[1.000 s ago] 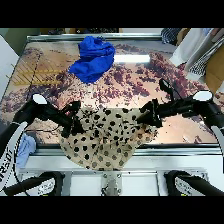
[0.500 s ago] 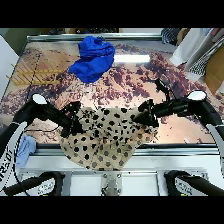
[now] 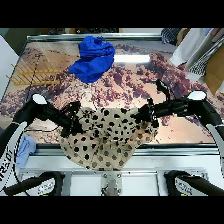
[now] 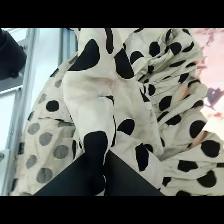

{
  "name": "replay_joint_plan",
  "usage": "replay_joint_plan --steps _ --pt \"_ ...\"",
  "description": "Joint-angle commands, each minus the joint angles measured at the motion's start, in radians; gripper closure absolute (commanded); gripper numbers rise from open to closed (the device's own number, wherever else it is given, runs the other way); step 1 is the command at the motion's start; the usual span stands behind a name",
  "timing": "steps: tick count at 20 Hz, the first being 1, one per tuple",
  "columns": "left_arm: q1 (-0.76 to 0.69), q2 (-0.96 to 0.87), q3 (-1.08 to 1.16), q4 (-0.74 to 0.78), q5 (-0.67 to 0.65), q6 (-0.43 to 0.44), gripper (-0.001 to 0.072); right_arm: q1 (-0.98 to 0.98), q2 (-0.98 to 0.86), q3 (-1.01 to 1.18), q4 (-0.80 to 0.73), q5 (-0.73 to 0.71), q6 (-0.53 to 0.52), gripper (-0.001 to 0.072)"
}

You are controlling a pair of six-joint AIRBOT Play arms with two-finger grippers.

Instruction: Fold the clothes and pants, and hang the long-sleeved shirts on hangers.

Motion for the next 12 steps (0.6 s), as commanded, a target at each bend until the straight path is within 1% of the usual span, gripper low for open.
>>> replay_joint_plan --steps 1,2,3,12 --pt "0.000 0.000 0.001 -0.002 0.000 0.000 0.0698 0.000 -0.001 0.000 0.000 -0.002 -0.216 0.0698" --pt "0.000 0.000 0.001 -0.002 0.000 0.000 0.0698 0.000 -0.001 0.000 0.000 -0.016 -0.284 0.0697" --pt "-0.001 0.000 0.001 -0.002 0.000 0.000 0.0698 0.000 -0.001 0.000 0.000 -0.030 -0.314 0.0698" --pt "0.000 0.000 0.001 -0.002 0.010 0.000 0.0697 0.000 -0.001 0.000 0.000 -0.045 -0.316 0.0699"
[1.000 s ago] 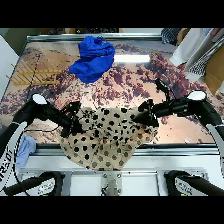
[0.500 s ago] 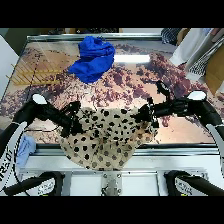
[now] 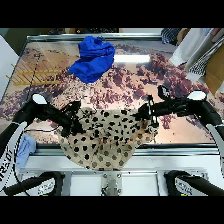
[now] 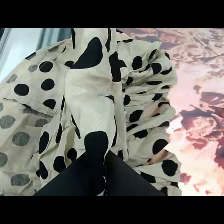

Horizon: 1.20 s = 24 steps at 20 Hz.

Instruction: Fold the clothes and pants, and hang the long-sleeved shirts on hangers.

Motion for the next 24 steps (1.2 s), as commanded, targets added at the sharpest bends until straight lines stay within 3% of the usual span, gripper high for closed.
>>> replay_joint_plan --steps 1,2,3,4,5,9,12,14,20,24 --pt "0.000 0.000 0.001 0.001 0.002 -0.012 0.0697 0.000 0.000 0.000 -0.001 -0.003 -0.017 0.0699" --pt "0.000 0.000 0.001 0.002 0.003 -0.051 0.0696 0.000 0.000 0.000 -0.001 -0.003 -0.017 0.0699" --pt "0.000 0.000 0.001 0.001 0.003 -0.092 0.0595 0.000 0.000 0.000 -0.001 -0.003 -0.017 0.0699" --pt "0.000 0.000 0.001 0.001 0.006 -0.148 0.0298 0.000 0.000 0.000 -0.002 -0.003 -0.017 0.0699" --pt "0.000 0.000 0.001 0.000 0.022 -0.222 0.0208 0.000 0.000 0.000 -0.001 -0.003 -0.017 0.0699" --pt "0.002 0.000 0.001 0.001 0.048 -0.353 0.0210 -0.001 0.000 0.000 -0.001 -0.003 -0.016 0.0701" --pt "0.035 0.008 0.021 -0.002 0.081 -0.508 0.0210 -0.002 0.001 0.000 -0.002 -0.002 0.023 0.0700" --pt "0.079 0.028 0.055 -0.003 0.084 -0.589 0.0210 -0.002 0.002 0.000 -0.001 0.000 0.025 0.0700" --pt "0.216 0.143 0.097 -0.003 0.148 -0.724 0.0210 -0.002 0.006 0.000 0.008 0.000 0.053 0.0701" --pt "0.344 0.241 0.097 -0.002 0.203 -0.921 0.0210 -0.004 0.060 0.000 0.018 -0.004 0.106 0.0702"
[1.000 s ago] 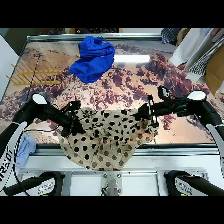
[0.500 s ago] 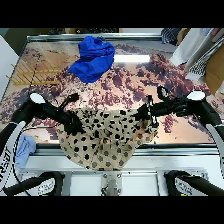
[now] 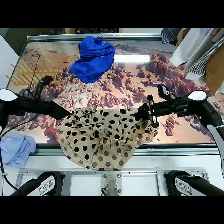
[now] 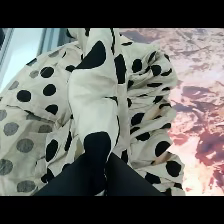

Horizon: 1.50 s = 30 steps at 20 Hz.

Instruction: Fold the clothes and pants, and hang the long-sleeved shirts on hangers.

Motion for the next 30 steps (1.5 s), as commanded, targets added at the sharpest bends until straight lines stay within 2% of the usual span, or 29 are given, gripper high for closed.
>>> replay_joint_plan --steps 1,4,6,8,11,16,20,22,26,30 --pt "0.112 0.089 0.003 0.001 0.053 -0.208 0.0210 -0.009 0.052 0.000 0.006 -0.004 0.069 0.0702" --pt "0.175 0.176 -0.039 0.000 0.081 -0.359 0.0211 -0.054 0.128 0.000 0.007 -0.027 0.138 0.0702" --pt "0.178 0.237 -0.120 -0.007 0.124 -0.395 0.0211 -0.082 0.178 0.000 0.008 -0.069 0.173 0.0702" --pt "0.151 0.293 -0.229 -0.006 0.175 -0.467 0.0210 -0.091 0.219 0.000 0.023 -0.096 0.190 0.0701" --pt "0.052 0.333 -0.371 -0.007 0.245 -0.568 0.0211 -0.093 0.247 0.000 0.047 -0.128 0.224 0.0702" --pt "-0.217 0.299 -0.498 -0.009 0.364 -0.742 0.0210 -0.093 0.248 0.000 0.048 -0.127 0.224 0.0701" --pt "-0.404 0.192 -0.503 -0.169 0.483 -0.747 0.0209 -0.093 0.248 0.000 0.047 -0.127 0.224 0.0701" --pt "-0.469 0.149 -0.503 -0.187 0.557 -0.745 0.0209 -0.093 0.248 0.000 0.047 -0.127 0.224 0.0701" --pt "-0.541 0.091 -0.503 -0.194 0.663 -0.749 0.0209 -0.093 0.248 0.000 0.047 -0.127 0.224 0.0701" --pt "-0.551 0.059 -0.503 -0.238 0.719 -0.748 0.0210 -0.093 0.248 0.000 0.047 -0.127 0.224 0.0701"
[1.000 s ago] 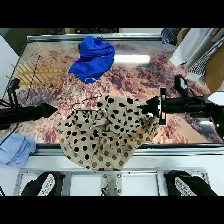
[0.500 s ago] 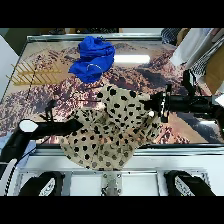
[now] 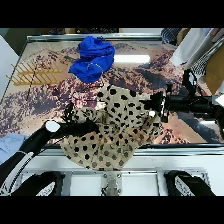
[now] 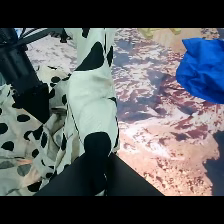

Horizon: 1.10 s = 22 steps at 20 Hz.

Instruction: Fold the clothes and pants, and hang the long-sleeved shirts on hangers.

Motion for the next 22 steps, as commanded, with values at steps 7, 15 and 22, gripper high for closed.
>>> replay_joint_plan --steps 7,15,22 --pt "0.031 0.051 0.028 -0.031 0.086 0.002 0.0210 0.000 0.000 0.000 0.000 0.000 0.000 0.0701" --pt "-0.054 -0.061 0.096 -0.033 0.092 0.003 0.0694 0.000 0.006 0.000 0.000 0.004 0.025 0.0701" --pt "0.204 -0.108 0.246 0.154 -0.166 0.008 0.0697 -0.002 0.130 0.000 -0.050 0.004 0.209 0.0704"
